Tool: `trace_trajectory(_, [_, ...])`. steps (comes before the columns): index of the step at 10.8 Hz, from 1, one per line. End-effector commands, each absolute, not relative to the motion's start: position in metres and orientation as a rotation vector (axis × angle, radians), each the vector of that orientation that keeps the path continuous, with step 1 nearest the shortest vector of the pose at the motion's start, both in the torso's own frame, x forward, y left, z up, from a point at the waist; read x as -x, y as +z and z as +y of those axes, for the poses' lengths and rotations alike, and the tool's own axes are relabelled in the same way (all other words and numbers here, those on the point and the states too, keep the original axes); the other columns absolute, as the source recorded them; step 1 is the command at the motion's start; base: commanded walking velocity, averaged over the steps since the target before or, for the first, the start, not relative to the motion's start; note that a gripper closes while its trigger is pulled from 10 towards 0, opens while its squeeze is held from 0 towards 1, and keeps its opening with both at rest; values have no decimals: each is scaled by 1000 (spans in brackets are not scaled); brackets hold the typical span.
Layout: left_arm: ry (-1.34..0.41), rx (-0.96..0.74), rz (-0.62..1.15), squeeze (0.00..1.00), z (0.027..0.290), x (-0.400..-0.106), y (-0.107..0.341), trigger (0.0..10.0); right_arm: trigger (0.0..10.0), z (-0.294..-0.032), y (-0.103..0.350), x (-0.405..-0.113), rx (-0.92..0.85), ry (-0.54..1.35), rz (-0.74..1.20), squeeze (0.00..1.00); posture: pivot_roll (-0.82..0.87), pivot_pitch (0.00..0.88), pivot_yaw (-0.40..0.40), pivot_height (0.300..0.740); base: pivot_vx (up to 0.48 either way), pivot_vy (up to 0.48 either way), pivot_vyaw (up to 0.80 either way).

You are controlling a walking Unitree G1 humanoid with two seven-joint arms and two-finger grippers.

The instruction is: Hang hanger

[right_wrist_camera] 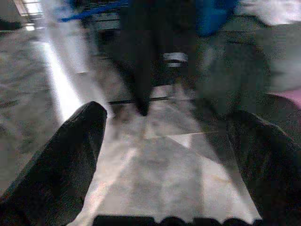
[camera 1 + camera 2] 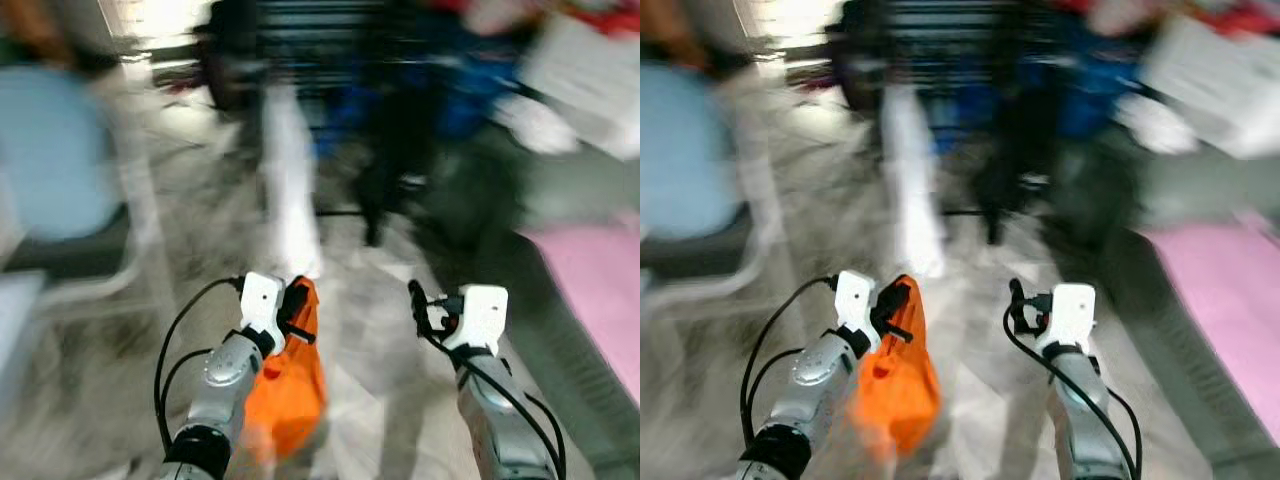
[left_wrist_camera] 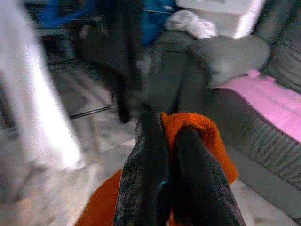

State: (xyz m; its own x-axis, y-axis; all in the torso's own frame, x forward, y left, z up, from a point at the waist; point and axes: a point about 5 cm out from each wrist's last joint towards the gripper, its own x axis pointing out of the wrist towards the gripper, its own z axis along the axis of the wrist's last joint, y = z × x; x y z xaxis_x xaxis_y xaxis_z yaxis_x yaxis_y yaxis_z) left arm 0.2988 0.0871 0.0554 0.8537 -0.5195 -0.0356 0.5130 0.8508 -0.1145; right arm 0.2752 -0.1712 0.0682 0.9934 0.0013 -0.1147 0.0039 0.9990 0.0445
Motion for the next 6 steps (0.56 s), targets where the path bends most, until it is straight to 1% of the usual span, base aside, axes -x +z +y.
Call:
trace_trajectory(1, [-553, 98, 36, 0, 81, -301, 61, 10000, 10000, -177, 71, -276, -33, -16, 108, 0, -202, 47, -9, 740, 379, 0, 0])
trace_trajectory(2, [-531, 96, 28, 0, 83, -304, 63, 10000, 10000, -177, 72, -276, -16, -5, 101, 0, -202, 48, -10, 740, 319, 360, 0])
trace_trajectory(5, [-528, 95, 29, 0, 84, -304, 63, 10000, 10000, -175, 74, -276, -7, 10, 93, 0, -204, 52, -9, 740, 317, 360, 794])
trace_trajectory(6, [-529, 93, 29, 0, 84, -303, 63, 10000, 10000, -175, 73, -275, -8, 6, 95, 0, -206, 56, -7, 740, 315, 364, 0])
